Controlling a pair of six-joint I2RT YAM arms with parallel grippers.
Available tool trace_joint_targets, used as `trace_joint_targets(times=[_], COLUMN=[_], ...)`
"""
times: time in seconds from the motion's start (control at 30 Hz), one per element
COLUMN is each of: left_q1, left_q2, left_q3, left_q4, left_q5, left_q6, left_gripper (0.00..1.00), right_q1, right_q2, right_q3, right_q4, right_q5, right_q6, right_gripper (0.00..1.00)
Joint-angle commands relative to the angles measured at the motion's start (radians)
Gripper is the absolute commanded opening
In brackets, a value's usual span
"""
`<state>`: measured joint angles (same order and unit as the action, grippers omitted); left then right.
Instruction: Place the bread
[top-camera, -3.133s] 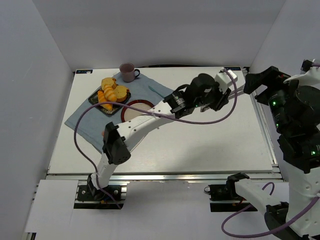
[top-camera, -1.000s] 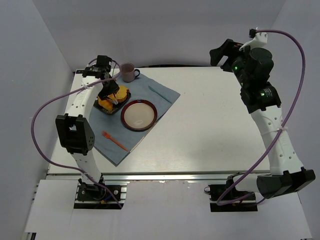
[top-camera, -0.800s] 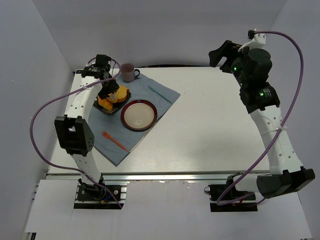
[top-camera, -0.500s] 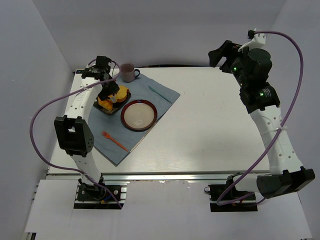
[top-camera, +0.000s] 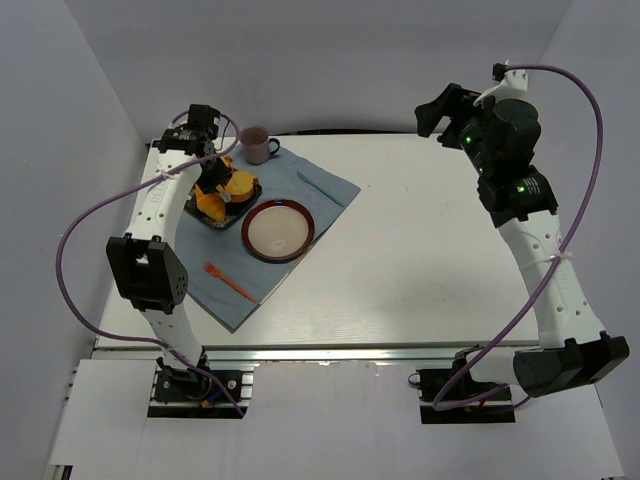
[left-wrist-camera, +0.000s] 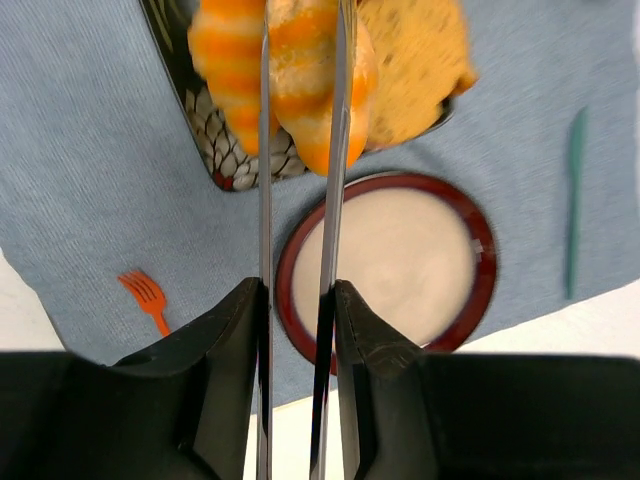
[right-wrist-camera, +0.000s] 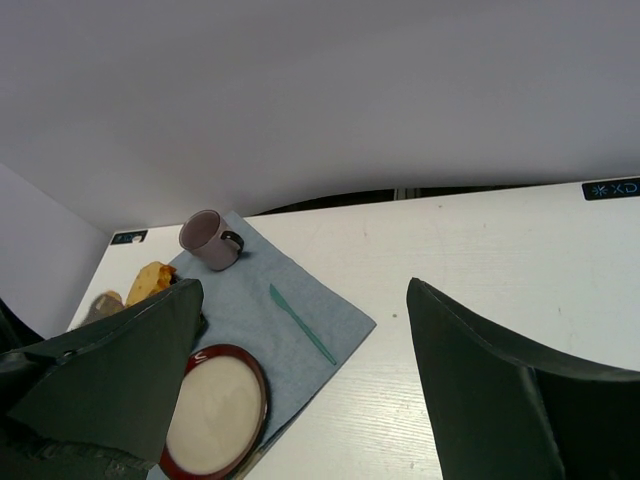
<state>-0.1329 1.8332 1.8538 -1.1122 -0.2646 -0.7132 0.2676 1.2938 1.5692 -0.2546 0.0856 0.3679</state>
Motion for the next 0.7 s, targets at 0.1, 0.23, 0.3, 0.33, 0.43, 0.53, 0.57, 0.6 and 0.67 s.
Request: trace_joint_targets(times=[0.1, 0.23, 0.3, 0.33, 0.43, 0.53, 0.57, 0.6, 0.67], left_q1=[0.006, -0.03, -0.124, -0.16, -0.307, -0.418, -0.448, -0.459, -0.474], left_q2=[-0.132, -0.205, -0.224, -0.227, -0.21, -0.178, -0.17, -0.172, -0.178], left_q3=[0.148, 0.032, -0.016, -0.031, -0.082, -0.099, -0.114, -0.126, -0.154], left_q4=[-0.052, -0.026, -0.001, 0.0, -0.003, -0.035, -0.049, -0.048, -0.017], left_q5=[-0.044, 0.155, 0.171, 0.168, 0.14, 0.062, 0.029, 0.013, -0.013], left_q6=[0.056, 0.098, 0.107, 0.109, 0.101, 0.081, 0.074, 0.066, 0.057], left_gripper=[0.13, 0.1, 0.1, 0.1, 0.1, 0.1, 0.1, 0.1, 0.1], right_q1=[-0.005, -0.01, -0.014, -0.024, -0.031, -0.033, -0.034, -0.034, -0.034], right_q2=[-0.024, -0.021, -0.01, -0.008, -0.007, -0.013, -0.02, -0.022, -0.03], right_q3=[-0.009, 0.006, 0.038, 0.04, 0.041, 0.025, 0.022, 0.02, 0.012], right_q4=[0.052, 0.032, -0.018, -0.026, -0.025, -0.023, -0.021, -0.021, -0.02], right_q5=[-0.011, 0.06, 0.133, 0.14, 0.126, 0.106, 0.1, 0.098, 0.098], right_q6=[0.019, 0.043, 0.074, 0.089, 0.092, 0.101, 0.103, 0.101, 0.097], right_gripper=[0.89, 0.89, 0.89, 0.89, 0.89, 0.89, 0.89, 0.89, 0.89])
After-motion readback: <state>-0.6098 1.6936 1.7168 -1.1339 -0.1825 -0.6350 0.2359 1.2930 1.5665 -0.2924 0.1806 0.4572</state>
